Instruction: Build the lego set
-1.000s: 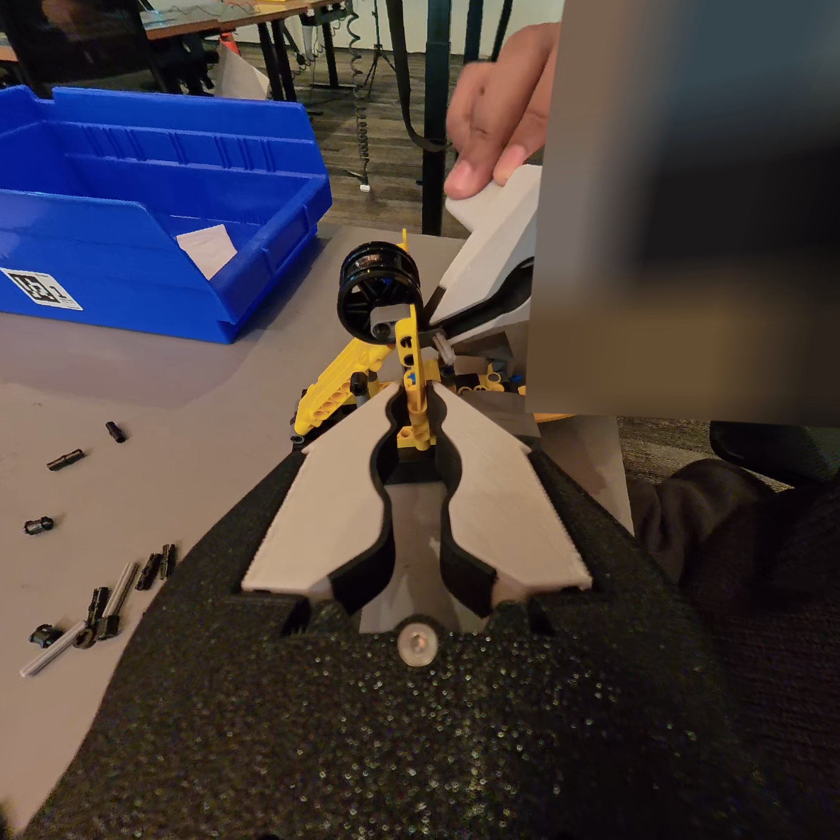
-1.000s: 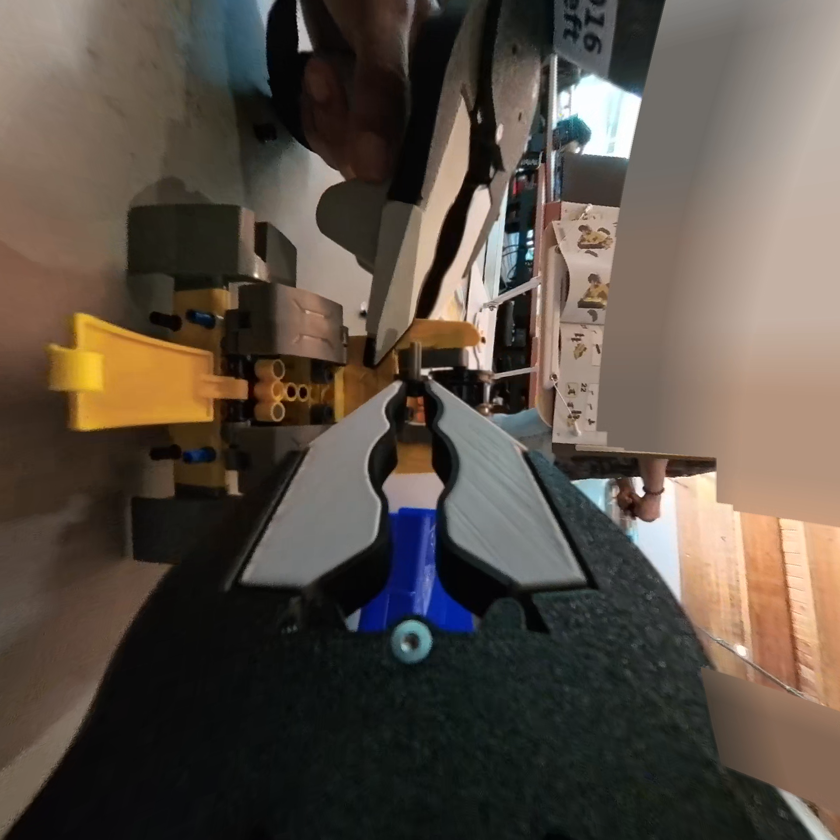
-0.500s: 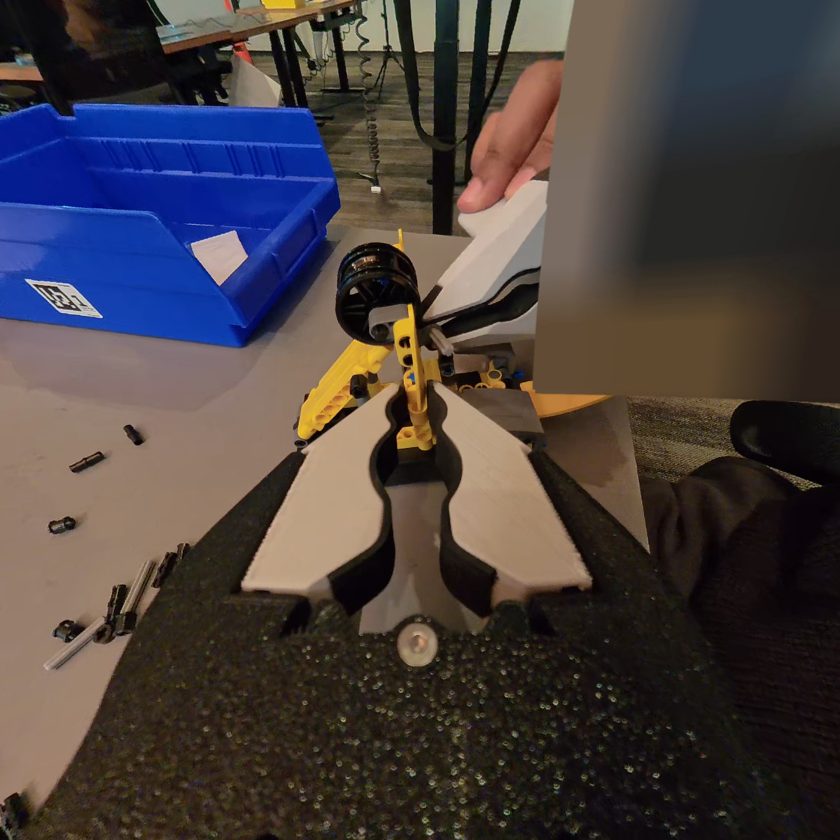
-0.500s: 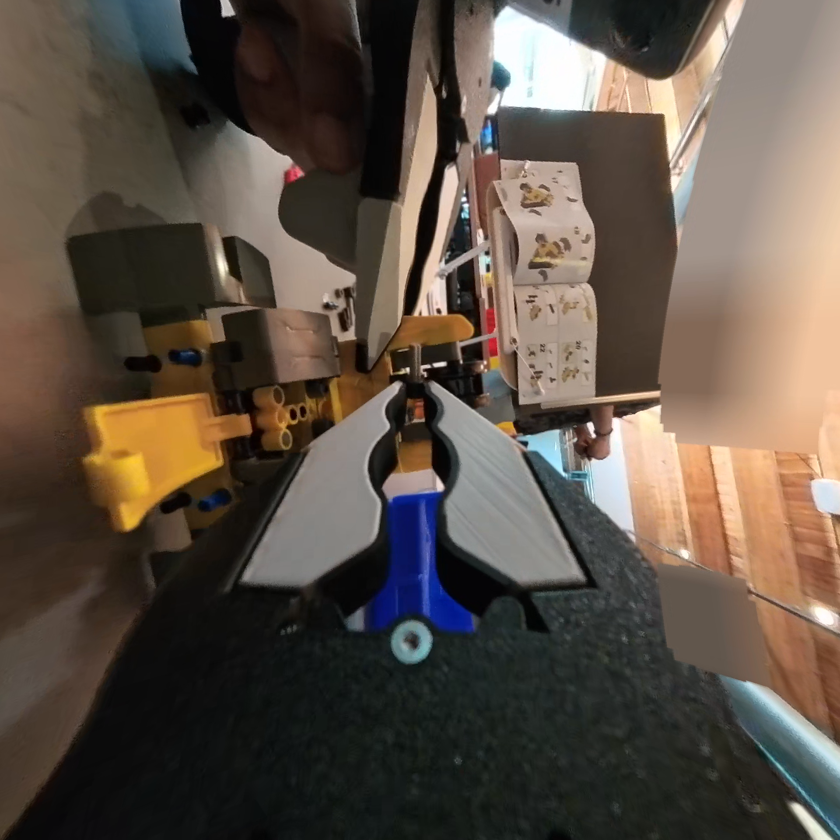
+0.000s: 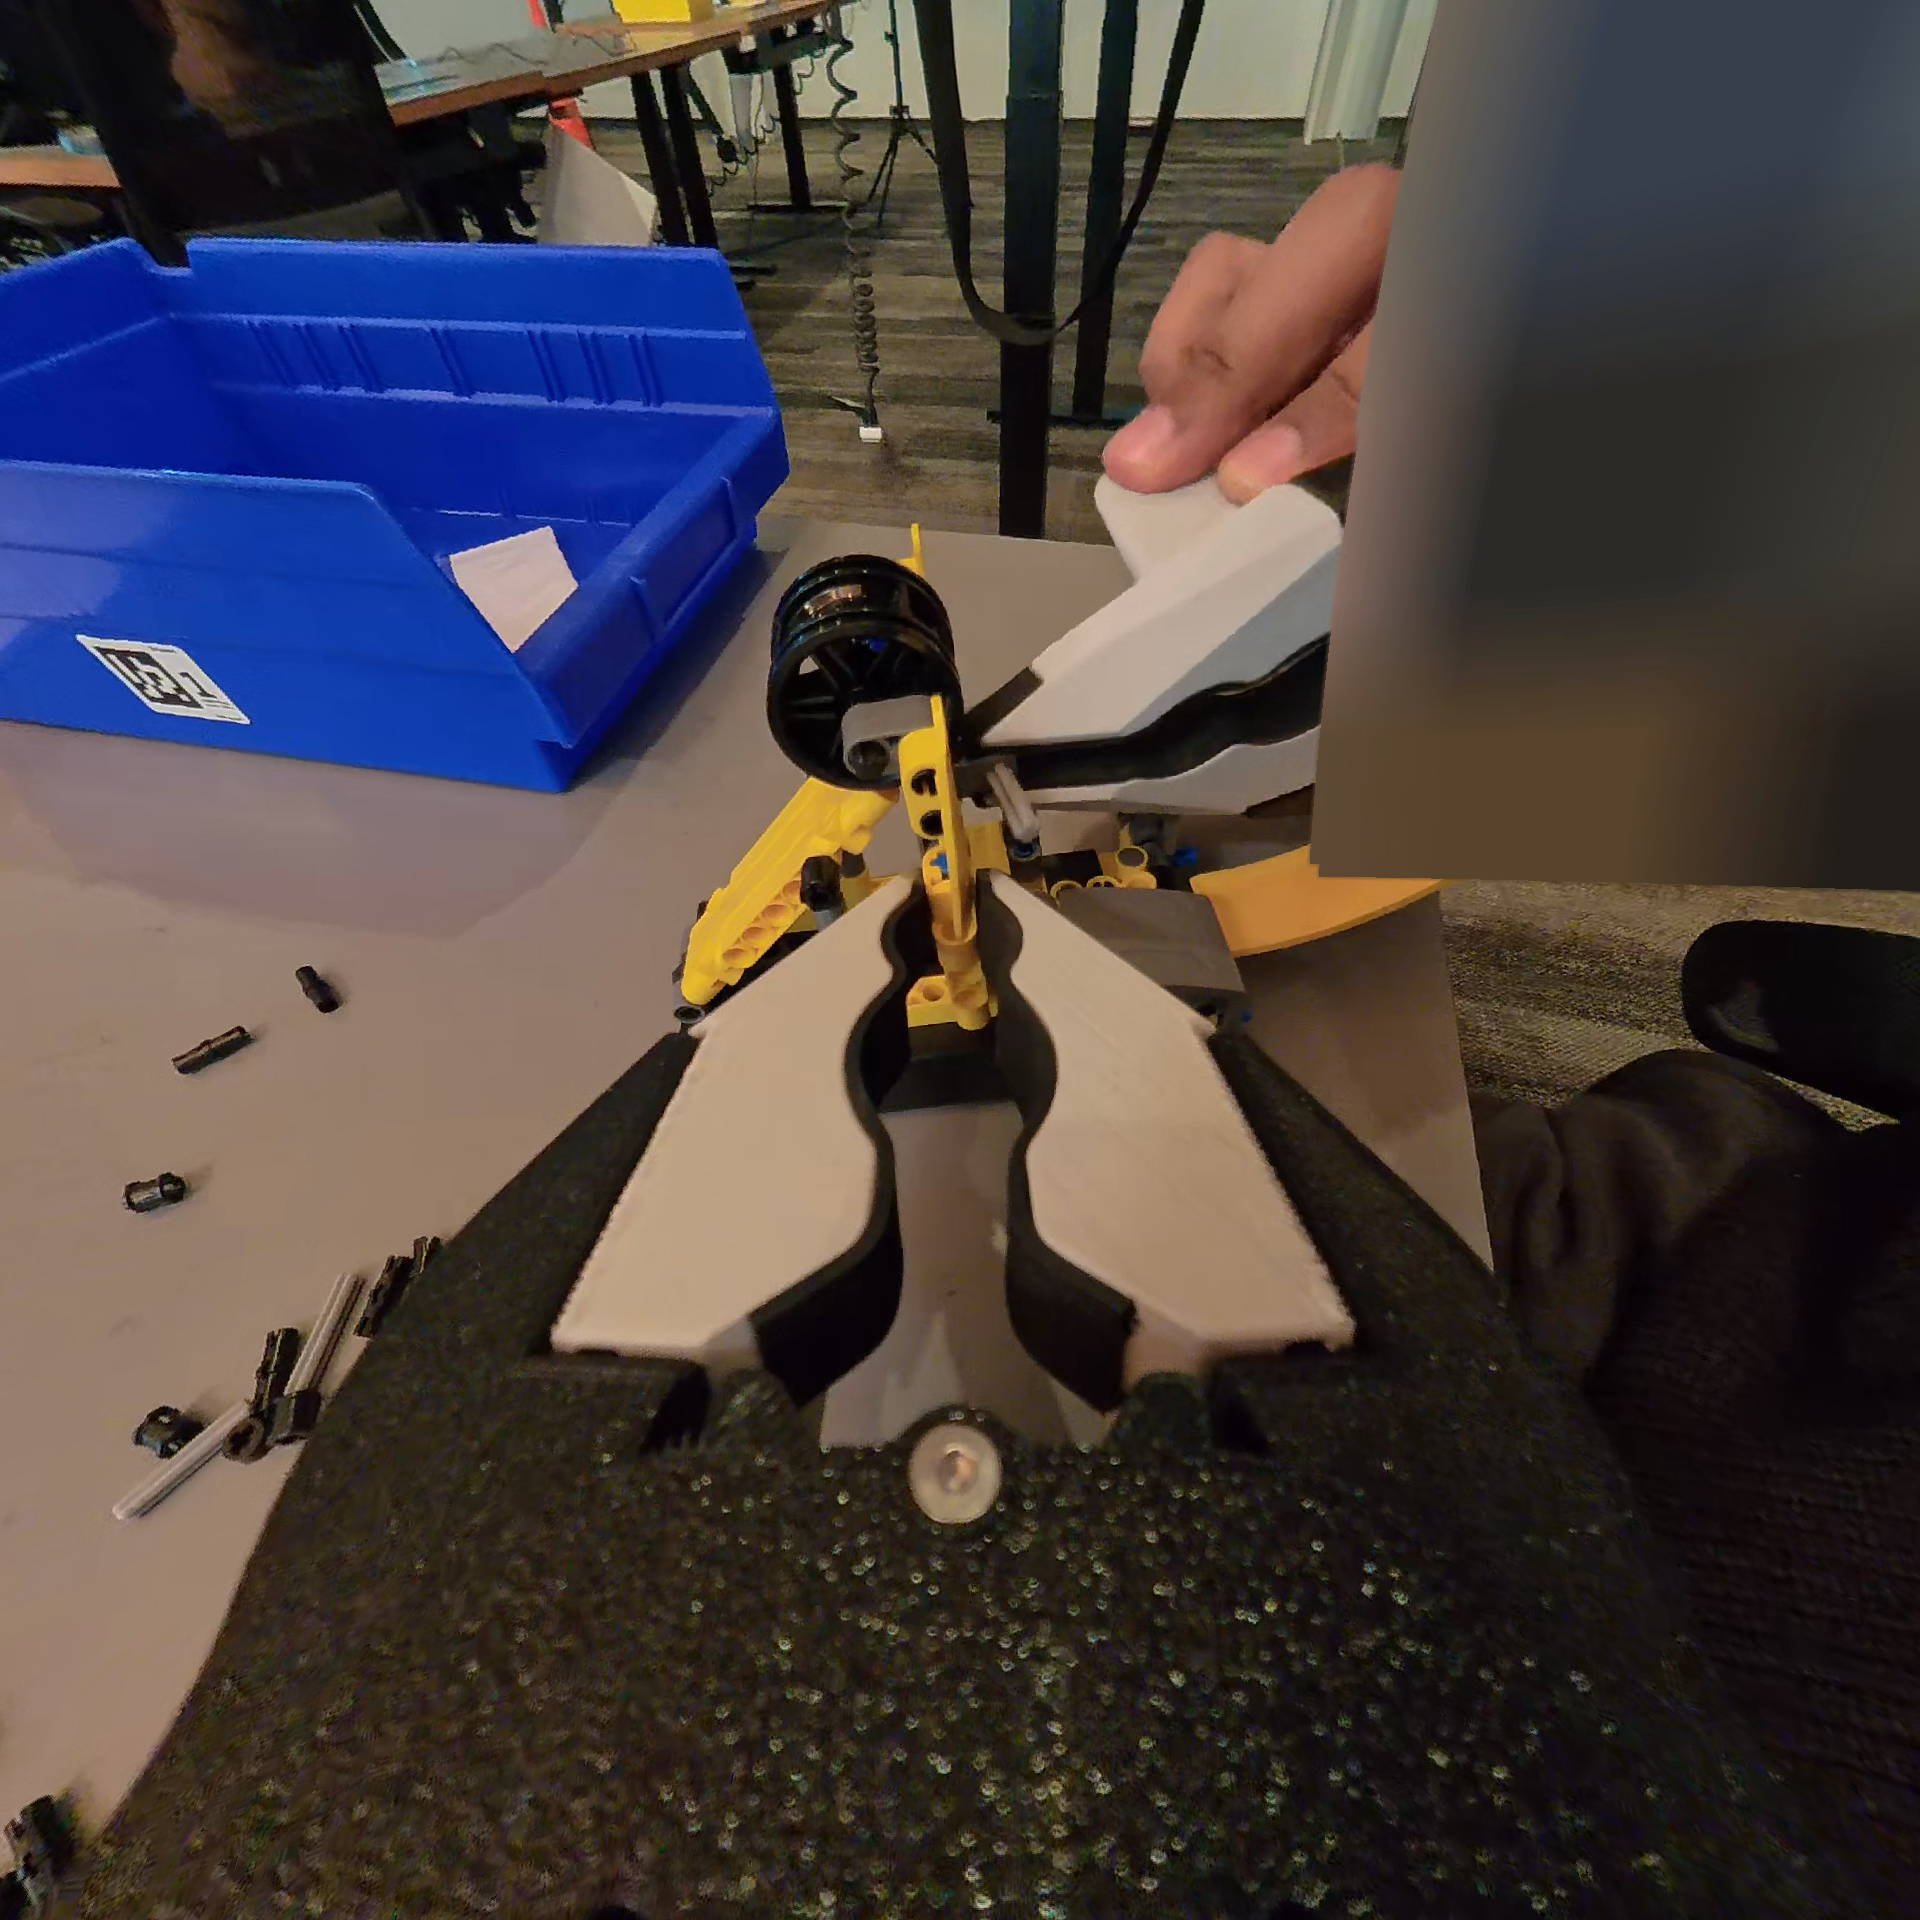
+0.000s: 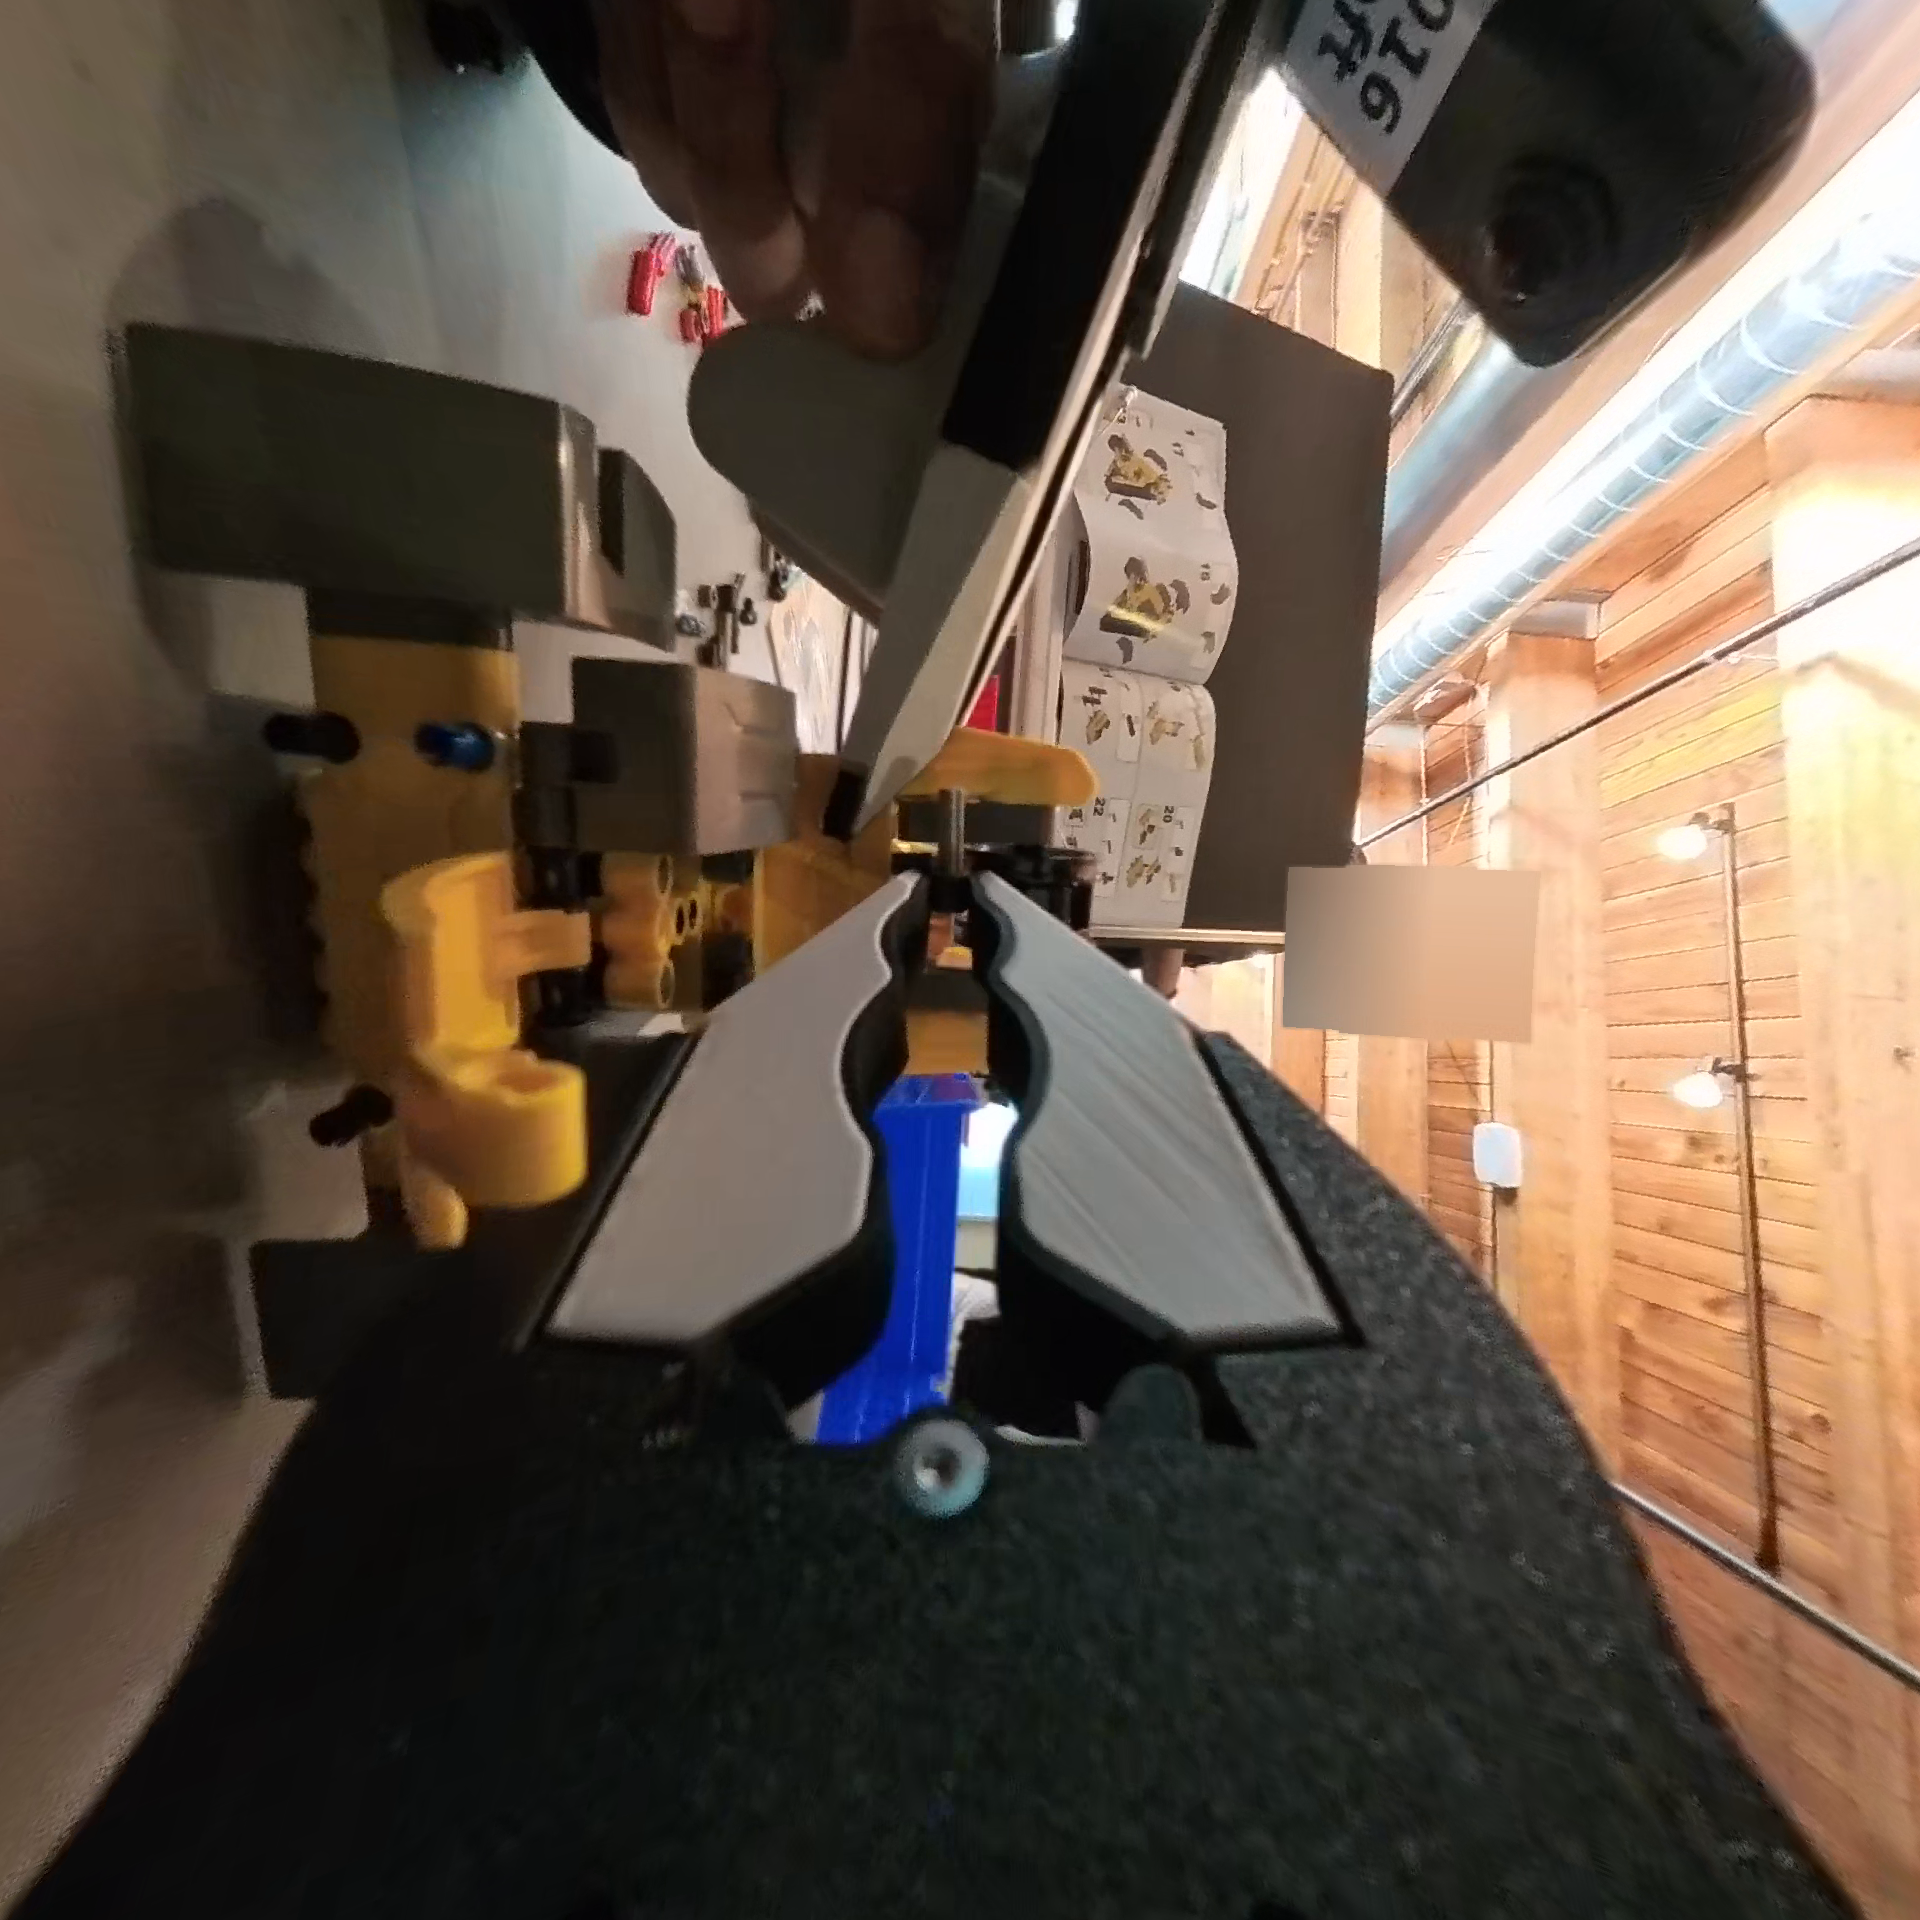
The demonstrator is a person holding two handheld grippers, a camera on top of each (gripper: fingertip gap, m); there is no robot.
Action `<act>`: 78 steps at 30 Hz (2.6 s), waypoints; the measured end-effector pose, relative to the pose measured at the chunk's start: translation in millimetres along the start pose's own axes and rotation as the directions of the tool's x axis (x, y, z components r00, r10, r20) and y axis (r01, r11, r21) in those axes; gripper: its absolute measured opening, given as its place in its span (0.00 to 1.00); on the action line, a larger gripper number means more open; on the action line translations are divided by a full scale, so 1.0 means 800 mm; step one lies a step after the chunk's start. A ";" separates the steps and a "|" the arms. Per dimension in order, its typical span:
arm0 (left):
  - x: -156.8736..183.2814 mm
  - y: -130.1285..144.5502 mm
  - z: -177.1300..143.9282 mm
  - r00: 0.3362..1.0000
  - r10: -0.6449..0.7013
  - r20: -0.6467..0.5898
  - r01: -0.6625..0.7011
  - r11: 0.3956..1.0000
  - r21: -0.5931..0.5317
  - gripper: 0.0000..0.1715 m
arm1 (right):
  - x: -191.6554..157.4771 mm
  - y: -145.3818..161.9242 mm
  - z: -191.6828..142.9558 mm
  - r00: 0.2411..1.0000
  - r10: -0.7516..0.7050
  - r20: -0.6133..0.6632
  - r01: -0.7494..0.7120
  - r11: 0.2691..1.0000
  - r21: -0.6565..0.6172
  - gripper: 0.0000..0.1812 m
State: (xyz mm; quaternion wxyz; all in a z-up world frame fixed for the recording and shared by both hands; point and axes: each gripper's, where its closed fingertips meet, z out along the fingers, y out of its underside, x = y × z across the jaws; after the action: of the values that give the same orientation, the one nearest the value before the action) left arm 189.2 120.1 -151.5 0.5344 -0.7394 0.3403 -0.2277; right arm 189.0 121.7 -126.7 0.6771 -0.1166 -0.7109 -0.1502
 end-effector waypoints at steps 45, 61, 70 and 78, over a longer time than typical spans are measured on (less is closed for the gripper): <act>0.107 -0.068 -0.087 0.698 -0.262 -0.666 0.500 0.844 0.192 0.04 | 0.061 -0.104 -0.064 0.786 0.533 0.313 -0.618 0.679 0.396 0.04; 0.076 -0.074 -0.091 0.795 -0.220 -0.566 0.458 0.829 0.321 0.04 | 0.057 -0.063 -0.051 0.206 0.858 0.470 -0.977 0.208 0.049 0.18; 0.074 -0.073 -0.087 0.819 -0.210 -0.533 0.434 0.836 0.337 0.04 | 0.084 -0.076 -0.047 -0.072 0.849 0.524 -0.997 -0.079 -0.009 0.18; 0.068 -0.070 -0.083 0.873 -0.183 -0.453 0.368 0.855 0.365 0.04 | 0.067 -0.082 -0.038 -0.152 0.838 0.524 -0.988 -0.113 -0.106 0.18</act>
State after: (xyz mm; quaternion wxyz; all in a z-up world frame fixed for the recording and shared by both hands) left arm 193.3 48.6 -78.8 0.5667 -0.5780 0.2702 -0.5213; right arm 189.8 47.2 -75.6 0.3979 -0.5076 -0.5367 0.5441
